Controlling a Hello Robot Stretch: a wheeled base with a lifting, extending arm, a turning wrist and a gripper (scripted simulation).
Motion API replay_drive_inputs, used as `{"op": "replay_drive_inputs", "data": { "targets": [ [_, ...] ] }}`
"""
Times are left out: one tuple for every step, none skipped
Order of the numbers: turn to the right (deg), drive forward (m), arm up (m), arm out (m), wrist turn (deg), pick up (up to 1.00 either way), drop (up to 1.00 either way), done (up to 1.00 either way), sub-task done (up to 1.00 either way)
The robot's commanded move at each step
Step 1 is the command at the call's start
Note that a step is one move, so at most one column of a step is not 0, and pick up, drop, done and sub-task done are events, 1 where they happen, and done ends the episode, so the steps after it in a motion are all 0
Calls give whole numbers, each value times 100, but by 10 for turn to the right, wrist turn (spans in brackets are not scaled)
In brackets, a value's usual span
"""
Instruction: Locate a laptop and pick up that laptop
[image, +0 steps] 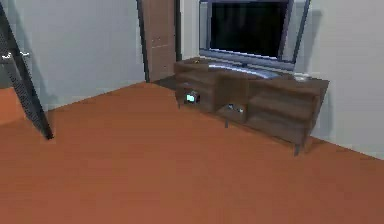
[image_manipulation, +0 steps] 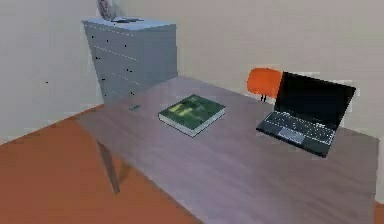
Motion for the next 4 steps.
{"op": "replay_drive_inputs", "data": {
  "targets": [
    [-450,0,0,0,0,0,0,0,0],
    [-30,0,0,0,0,0,0,0,0],
    [0,20,0,0,0,0,0,0,0],
    [-450,0,0,0,0,0,0,0,0]
  ]
}}
